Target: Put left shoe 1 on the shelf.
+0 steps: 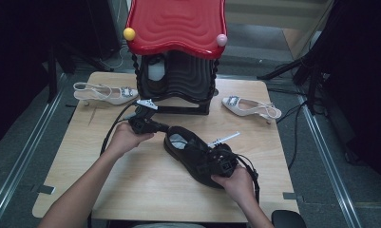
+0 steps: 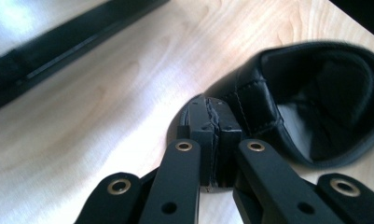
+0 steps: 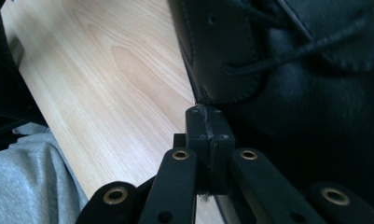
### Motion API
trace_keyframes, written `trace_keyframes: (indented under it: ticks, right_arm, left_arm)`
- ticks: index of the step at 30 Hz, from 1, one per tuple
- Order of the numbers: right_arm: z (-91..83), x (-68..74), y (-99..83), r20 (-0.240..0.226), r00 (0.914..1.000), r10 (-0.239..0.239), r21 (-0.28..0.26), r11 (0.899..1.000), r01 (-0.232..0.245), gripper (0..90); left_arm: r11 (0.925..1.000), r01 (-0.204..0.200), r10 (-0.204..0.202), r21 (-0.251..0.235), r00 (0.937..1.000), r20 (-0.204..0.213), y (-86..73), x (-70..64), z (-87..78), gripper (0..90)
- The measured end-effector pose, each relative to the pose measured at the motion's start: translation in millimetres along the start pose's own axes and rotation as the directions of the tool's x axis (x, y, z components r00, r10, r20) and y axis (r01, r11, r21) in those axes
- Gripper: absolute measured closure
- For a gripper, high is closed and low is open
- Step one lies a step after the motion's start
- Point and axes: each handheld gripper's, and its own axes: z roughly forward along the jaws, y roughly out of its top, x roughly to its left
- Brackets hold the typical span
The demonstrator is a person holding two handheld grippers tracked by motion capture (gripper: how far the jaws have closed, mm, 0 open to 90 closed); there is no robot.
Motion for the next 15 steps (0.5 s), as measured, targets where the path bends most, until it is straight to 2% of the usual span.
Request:
trace_keyframes:
  ticks: [9, 13, 15]
  right_arm:
    - [-14.8, -20.1, -5.9, 0.049, 0.997, 0.061, -0.04, 0.997, -0.059, 90.0]
    - [-20.7, -29.7, -7.8, 0.06, 0.9937, 0.094, -0.066, 0.994, -0.09, 90.0]
    - [-22.8, -34.2, -8.1, 0.066, 0.9922, 0.106, -0.079, 0.992, -0.101, 90.0]
  left_arm:
    - [0.9999, 0.013, -0.013, 0.007, 0.9996, 0.026, -15.1, -15.2, -6.2, 89.1]
    - [0.9997, 0.022, -0.023, 0.011, 0.9984, 0.053, -21.3, -20.9, -7.9, 87.9]
    - [0.9998, 0.016, -0.016, 0.012, 0.9987, 0.048, -23.4, -24.7, -8.3, 87.9]
